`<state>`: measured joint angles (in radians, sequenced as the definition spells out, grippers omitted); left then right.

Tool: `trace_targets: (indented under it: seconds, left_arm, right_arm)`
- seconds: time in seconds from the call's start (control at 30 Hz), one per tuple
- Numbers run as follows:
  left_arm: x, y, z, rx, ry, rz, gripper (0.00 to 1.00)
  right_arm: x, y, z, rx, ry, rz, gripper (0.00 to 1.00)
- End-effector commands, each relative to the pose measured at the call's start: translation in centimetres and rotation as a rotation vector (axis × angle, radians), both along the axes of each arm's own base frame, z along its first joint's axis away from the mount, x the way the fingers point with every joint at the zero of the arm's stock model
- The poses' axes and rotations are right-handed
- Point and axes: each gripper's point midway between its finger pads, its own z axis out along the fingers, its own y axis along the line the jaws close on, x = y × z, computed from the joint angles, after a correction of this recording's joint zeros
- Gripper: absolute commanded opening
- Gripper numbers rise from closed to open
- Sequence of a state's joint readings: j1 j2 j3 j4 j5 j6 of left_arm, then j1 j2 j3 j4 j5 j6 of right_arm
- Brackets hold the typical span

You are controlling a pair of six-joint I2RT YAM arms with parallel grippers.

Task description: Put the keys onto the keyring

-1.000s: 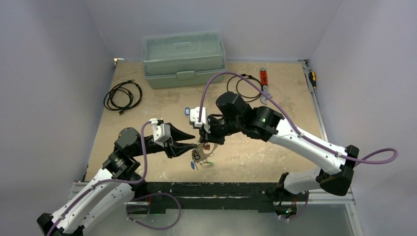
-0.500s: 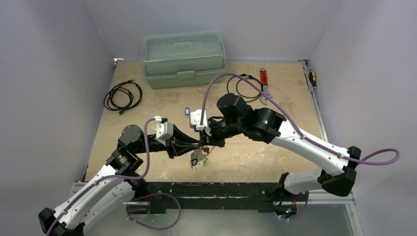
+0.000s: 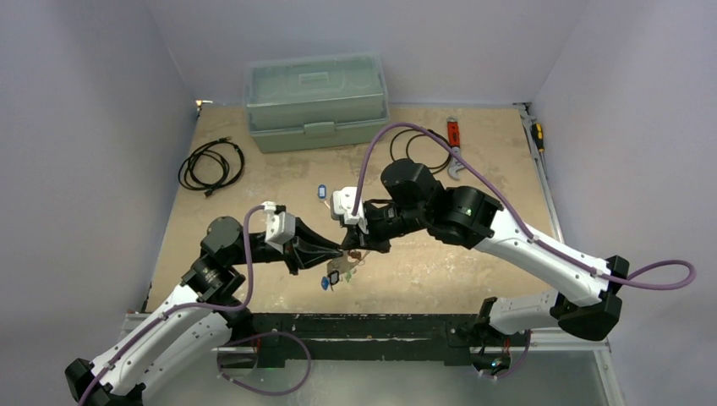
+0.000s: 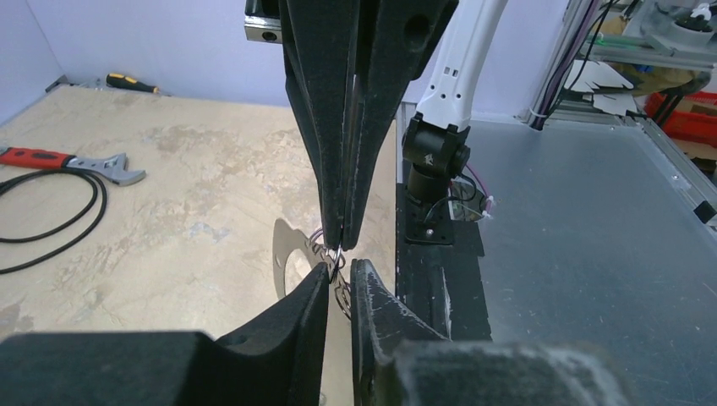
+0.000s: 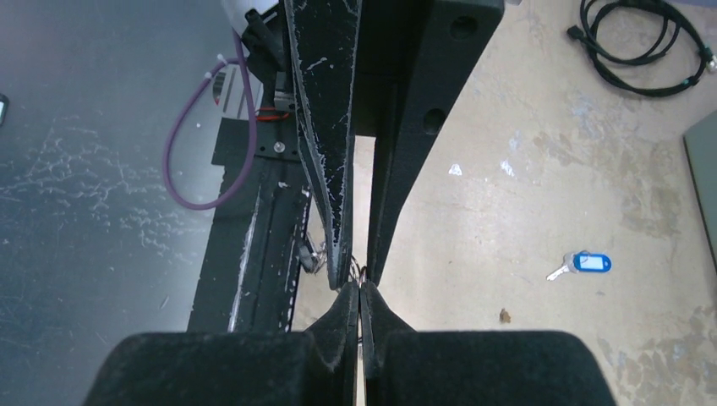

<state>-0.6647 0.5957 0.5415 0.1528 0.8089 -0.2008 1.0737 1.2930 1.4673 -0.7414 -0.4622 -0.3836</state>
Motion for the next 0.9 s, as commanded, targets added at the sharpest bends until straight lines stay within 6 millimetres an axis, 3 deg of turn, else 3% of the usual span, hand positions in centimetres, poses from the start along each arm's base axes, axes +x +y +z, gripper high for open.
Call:
trace_targets:
  seconds: [0.0, 0.3, 0.53, 0.67, 0.87]
  left_arm:
    - [-0.6, -0.1, 0.4, -0.022, -0.019, -0.029, 0.1]
    - [-0.8, -0.1, 0.7, -0.031, -0.022, -0.037, 0.09]
    - [-1.1, -0.1, 0.8, -0.04, -0.021, -0.054, 0.03]
    - [-1.4, -0.1, 1.0, -0.052, -0.017, -0.063, 0.12]
    - [-1.5, -0.1, 1.0, -0.055, -0.017, -0.063, 0.12]
  right_arm:
    - [-0.5, 0.2, 4.8, 0.136, -0.066, 0.028, 0.0]
    - [-0.8, 0.6, 4.4, 0.13, -0.05, 0.053, 0.0]
    - [-1.1, 0.8, 4.7, 0.145, -0.045, 0.074, 0.0]
    - [-1.1, 1.0, 4.6, 0.146, -0.043, 0.081, 0.0]
    - [-1.2, 1.3, 4.8, 0.154, -0.041, 0.088, 0.0]
